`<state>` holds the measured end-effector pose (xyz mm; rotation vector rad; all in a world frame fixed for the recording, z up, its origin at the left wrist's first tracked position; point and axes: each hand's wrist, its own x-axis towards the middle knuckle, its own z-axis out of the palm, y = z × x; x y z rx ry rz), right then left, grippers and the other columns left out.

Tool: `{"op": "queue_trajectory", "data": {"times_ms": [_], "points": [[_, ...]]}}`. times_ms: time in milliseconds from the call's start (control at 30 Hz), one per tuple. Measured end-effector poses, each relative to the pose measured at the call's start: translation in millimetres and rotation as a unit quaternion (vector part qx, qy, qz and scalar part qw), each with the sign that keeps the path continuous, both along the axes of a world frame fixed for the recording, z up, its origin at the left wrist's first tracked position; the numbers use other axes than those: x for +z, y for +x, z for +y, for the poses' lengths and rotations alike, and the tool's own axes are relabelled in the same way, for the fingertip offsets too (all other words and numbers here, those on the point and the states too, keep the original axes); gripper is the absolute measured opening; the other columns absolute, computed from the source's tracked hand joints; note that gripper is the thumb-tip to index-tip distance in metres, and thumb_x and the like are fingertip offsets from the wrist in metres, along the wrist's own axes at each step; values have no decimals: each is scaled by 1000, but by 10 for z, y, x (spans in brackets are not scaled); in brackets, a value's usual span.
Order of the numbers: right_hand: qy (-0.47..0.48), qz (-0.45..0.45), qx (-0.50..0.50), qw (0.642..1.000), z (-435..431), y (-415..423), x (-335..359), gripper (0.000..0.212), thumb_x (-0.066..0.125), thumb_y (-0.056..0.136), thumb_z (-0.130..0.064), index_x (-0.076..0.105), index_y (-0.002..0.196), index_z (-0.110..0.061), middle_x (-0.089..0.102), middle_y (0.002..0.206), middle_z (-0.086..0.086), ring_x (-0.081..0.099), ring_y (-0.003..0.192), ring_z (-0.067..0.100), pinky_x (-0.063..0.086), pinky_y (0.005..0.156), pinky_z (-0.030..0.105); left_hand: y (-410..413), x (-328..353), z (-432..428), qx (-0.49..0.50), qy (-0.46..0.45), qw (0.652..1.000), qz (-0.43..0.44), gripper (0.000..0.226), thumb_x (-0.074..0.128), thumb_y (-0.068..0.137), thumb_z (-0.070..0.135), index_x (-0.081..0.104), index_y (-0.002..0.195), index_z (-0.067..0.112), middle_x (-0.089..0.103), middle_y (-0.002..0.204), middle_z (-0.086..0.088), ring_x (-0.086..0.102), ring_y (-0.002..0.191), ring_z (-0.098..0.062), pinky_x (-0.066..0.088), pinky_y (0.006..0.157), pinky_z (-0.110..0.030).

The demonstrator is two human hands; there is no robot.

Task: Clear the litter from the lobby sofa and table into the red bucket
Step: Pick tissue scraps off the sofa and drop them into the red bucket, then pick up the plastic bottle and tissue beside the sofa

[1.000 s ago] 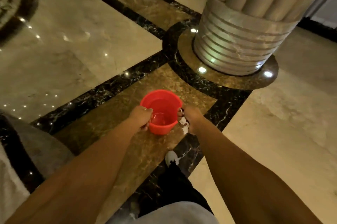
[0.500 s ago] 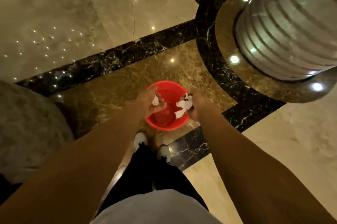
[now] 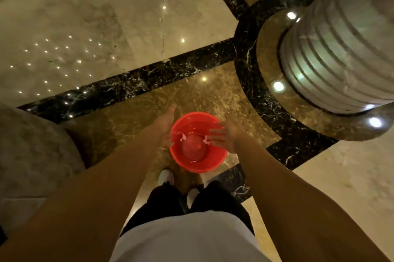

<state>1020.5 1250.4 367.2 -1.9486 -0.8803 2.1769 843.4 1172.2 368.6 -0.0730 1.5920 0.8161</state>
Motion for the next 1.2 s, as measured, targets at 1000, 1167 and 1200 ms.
{"op": "queue_trajectory", "data": {"times_ms": [1000,1167,1200], "points": [[261,77,754,598,-5410,-1035,850,49,37,97,-49,61,74,-13,59,64,6,53,57,21,45,53,28,1270,657,-6350,161,-301,815,469,34,41,87,44,61,80,18,67,86,-8,64,75,-26,55,66,-35],[346,92,781,512,-6843,-1114,717,46,34,95,-47,61,85,-10,65,75,11,59,64,26,50,58,34,1567,587,-7793,209,-315,807,454,33,42,84,44,61,86,16,67,95,-10,65,85,-31,56,75,-39],[362,96,794,478,-7019,-1092,705,45,34,94,-47,60,87,-11,66,80,12,61,71,29,51,65,37,1623,571,-7962,219,-316,807,448,32,42,83,44,59,85,17,67,96,-12,65,86,-32,56,76,-40]]}}
